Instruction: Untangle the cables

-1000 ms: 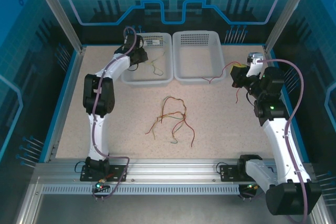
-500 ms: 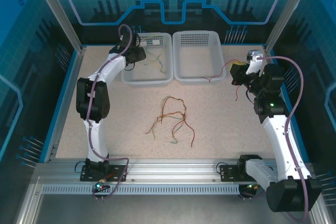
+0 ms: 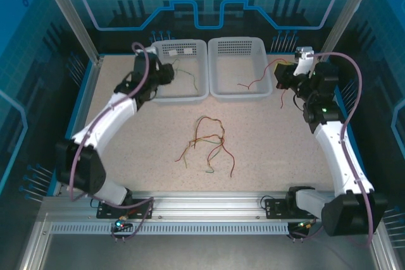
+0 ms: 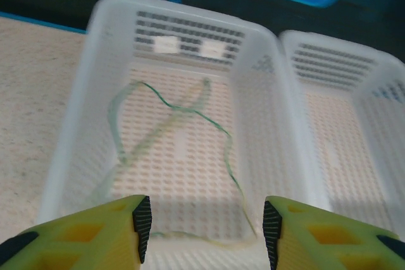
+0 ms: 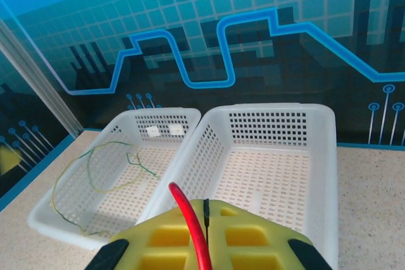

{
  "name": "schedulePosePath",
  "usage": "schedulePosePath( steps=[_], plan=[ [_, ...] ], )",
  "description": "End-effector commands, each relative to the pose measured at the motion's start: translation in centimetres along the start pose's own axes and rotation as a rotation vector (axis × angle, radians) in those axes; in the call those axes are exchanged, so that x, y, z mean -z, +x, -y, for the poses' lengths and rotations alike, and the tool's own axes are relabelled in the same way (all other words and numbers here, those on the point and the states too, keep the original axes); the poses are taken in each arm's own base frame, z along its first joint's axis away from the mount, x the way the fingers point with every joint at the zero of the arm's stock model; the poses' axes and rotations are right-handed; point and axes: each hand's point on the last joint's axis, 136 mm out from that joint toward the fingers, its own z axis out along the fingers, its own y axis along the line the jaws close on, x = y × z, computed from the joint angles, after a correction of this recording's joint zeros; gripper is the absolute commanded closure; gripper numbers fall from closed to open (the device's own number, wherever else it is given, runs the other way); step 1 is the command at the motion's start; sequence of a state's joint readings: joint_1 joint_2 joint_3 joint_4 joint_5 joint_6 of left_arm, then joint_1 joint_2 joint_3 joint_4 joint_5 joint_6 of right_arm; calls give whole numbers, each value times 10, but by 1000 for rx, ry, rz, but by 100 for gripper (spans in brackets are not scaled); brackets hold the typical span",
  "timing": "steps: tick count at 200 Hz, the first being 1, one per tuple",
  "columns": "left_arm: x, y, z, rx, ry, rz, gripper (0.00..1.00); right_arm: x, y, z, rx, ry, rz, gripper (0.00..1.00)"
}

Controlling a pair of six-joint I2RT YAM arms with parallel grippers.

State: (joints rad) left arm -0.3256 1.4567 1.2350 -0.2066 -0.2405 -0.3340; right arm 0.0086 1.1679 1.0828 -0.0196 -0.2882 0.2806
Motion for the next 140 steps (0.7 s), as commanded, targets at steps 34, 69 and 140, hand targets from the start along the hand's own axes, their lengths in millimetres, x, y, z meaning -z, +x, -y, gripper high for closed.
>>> schedulePosePath(
  steps=[34,69,140],
  plan=[
    [81,55,65,-167,207,132,48,-70,-28,17,-63,1,75,100],
    [103,78,75,-208,261,149,48,-132,-21,33,-119,31,80,100],
    [87,107,59,-184,226,133,47,-245,35,32,-218,23,-20,100]
  ],
)
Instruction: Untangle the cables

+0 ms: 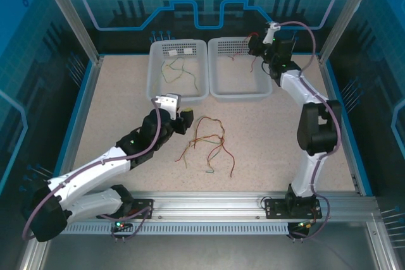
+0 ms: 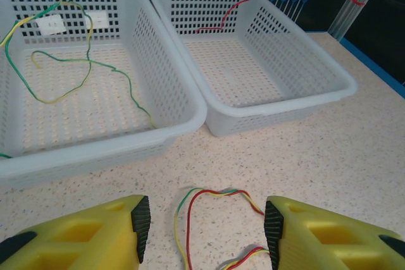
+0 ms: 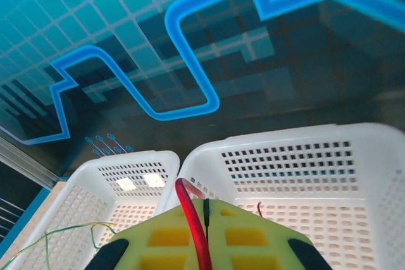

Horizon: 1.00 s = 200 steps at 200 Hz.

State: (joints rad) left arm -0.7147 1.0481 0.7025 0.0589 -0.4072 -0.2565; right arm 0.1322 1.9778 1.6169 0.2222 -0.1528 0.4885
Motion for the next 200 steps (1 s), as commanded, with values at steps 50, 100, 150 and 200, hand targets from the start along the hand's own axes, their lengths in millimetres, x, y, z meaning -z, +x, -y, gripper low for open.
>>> schedulePosePath(
  steps=[50,100,150,200],
  plan=[
    [-6,11,-13,-3,-69,14,44,-49,63,20,23,70,-84,100],
    [-11,16,-17,-21,-93,13,44,-35,85,40,114,150,-153,66],
    [-18,17,-14,-19,-86,-24,25,-7,53,28,234,190,-138,36],
    [-30,33,-25,-9,-126,-145,24,33,40,36,285,355,-273,24]
  ],
)
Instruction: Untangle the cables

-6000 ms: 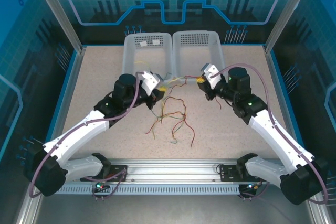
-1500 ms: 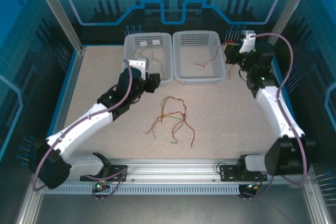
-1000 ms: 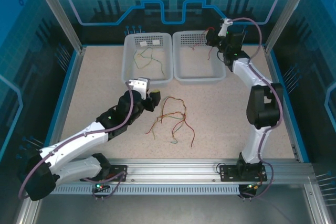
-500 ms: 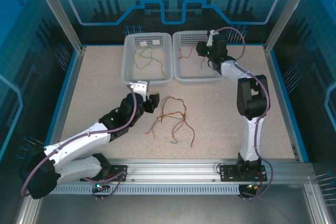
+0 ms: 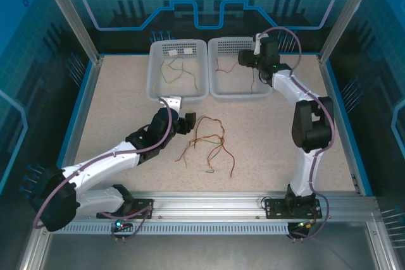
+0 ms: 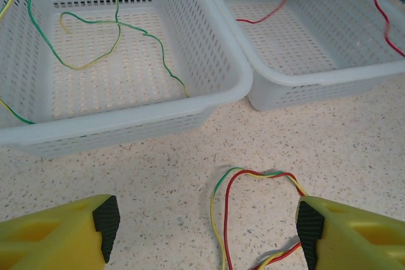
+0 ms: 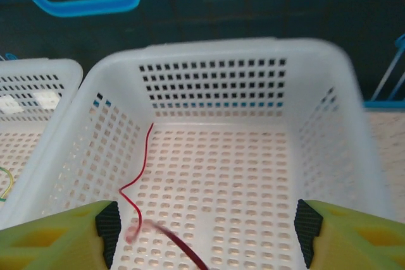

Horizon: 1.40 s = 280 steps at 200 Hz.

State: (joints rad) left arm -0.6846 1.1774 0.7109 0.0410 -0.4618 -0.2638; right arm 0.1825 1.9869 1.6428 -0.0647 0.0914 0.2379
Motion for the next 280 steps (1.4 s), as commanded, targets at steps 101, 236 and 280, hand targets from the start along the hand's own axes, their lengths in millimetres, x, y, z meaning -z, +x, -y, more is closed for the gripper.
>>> schedulePosePath(
  steps=[101,236,280],
  plan=[
    [-10,6,18,7,101,-115,24,149,10,-54,73,-248,-10,30],
    [-21,113,29,-36,79,-523,28,183,249,-107,7,-412,-353,49],
    [-36,119,12,-22,-34,-522,30,158,251,-115,-41,-381,-409,53]
  ],
)
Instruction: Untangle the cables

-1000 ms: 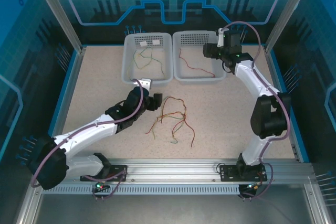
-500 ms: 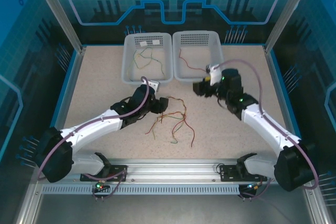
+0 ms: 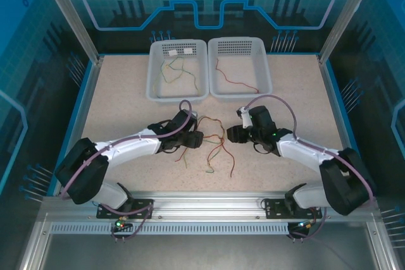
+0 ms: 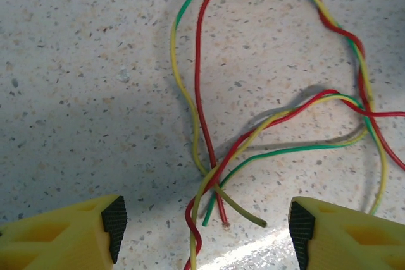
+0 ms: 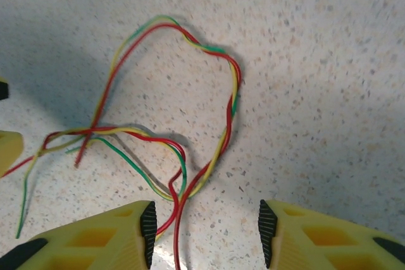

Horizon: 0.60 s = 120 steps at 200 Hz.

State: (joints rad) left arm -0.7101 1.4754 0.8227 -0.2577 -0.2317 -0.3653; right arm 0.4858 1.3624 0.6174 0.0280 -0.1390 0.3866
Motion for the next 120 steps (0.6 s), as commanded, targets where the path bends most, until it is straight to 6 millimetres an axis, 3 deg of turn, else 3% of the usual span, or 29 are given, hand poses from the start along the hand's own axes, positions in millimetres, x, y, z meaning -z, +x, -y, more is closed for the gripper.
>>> schedulePosePath(
  steps=[1,35,72,106,120],
  plan=[
    [-6,-6,-10,43,-68,1,30,-9,-22,-10,-35,-11,31,53],
    [-22,-24,-20,85,-73,22,32,-17,-37,-10,-63,7,104,53],
    [-41,-45,-11,-4,-70,31,41,-13,-47,-18,-30,28,160,53],
    [-61,-46,-8,-19,-73,12,49,-6,-48,-20,0,55,183,53],
    [-67,-43,-12,-17,-81,6,59,-4,-47,-18,1,69,182,53]
  ],
)
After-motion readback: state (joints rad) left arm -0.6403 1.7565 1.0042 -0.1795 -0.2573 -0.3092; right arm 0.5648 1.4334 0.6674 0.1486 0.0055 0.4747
